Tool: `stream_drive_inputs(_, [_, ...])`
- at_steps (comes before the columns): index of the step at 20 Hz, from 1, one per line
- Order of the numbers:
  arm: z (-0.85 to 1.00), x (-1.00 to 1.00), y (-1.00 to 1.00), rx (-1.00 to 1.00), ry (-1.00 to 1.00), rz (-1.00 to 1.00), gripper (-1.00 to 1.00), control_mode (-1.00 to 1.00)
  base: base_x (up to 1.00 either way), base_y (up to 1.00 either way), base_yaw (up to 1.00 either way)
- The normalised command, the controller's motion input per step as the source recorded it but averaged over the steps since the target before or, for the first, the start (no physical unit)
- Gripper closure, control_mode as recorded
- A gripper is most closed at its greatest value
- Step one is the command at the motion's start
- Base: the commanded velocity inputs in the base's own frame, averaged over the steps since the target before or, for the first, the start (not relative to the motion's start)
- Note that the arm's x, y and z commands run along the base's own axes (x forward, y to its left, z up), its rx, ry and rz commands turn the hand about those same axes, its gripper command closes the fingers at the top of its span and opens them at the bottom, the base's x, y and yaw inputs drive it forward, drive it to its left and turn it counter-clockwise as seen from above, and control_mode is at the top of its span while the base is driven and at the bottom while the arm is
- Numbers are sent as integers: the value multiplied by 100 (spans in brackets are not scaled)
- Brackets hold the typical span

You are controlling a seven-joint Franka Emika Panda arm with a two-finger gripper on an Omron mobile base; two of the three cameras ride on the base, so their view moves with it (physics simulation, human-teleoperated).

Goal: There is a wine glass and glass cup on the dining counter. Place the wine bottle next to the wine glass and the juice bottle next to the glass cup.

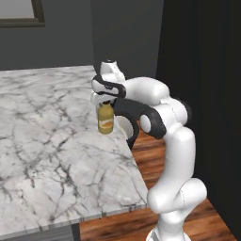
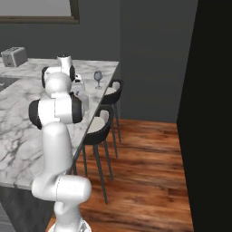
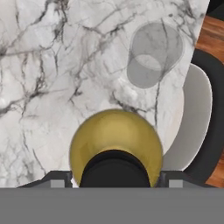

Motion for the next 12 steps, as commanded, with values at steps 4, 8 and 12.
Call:
stream_drive_inputs(4, [-25,0,0,-1,-10,0,100,-100,0,0,0])
stream_drive_inputs(8, [-29,-3,0,0,-12,0,100,-100,0,0,0])
stream_drive_inputs(12, [-29,-2,0,0,-7,0,100,-100,0,0,0])
